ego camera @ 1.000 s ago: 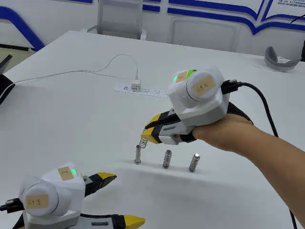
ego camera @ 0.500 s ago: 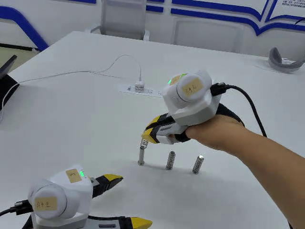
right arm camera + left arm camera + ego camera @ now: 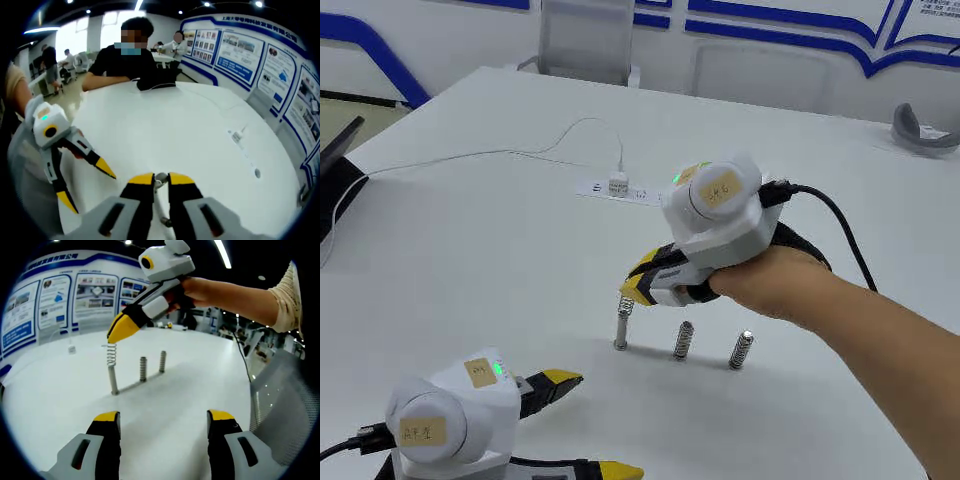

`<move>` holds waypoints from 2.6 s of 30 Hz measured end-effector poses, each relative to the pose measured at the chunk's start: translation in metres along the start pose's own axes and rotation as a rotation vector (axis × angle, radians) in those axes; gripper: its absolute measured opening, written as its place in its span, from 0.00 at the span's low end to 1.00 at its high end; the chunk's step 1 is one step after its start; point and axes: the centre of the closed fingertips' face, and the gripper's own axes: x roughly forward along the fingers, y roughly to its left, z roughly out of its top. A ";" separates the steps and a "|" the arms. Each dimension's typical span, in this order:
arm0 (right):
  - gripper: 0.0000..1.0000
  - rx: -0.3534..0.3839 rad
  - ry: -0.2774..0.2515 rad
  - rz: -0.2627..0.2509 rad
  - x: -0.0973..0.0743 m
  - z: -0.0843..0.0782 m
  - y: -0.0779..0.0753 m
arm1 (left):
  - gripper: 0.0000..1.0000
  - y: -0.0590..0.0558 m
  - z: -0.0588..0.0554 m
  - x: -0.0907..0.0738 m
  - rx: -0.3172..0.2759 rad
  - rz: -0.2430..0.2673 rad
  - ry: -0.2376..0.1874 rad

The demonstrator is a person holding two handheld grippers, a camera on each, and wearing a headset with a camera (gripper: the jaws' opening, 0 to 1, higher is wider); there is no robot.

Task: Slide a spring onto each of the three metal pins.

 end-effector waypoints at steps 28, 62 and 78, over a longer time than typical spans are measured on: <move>0.12 0.026 0.046 0.002 0.026 -0.021 0.005 | 0.71 0.002 -0.002 -0.002 -0.010 0.005 -0.001; 0.12 0.044 0.084 0.003 0.044 -0.041 0.012 | 0.71 0.003 -0.003 -0.002 -0.015 0.006 0.003; 0.16 0.057 0.056 -0.019 0.027 -0.043 0.014 | 0.71 0.001 -0.004 -0.002 -0.010 0.004 0.010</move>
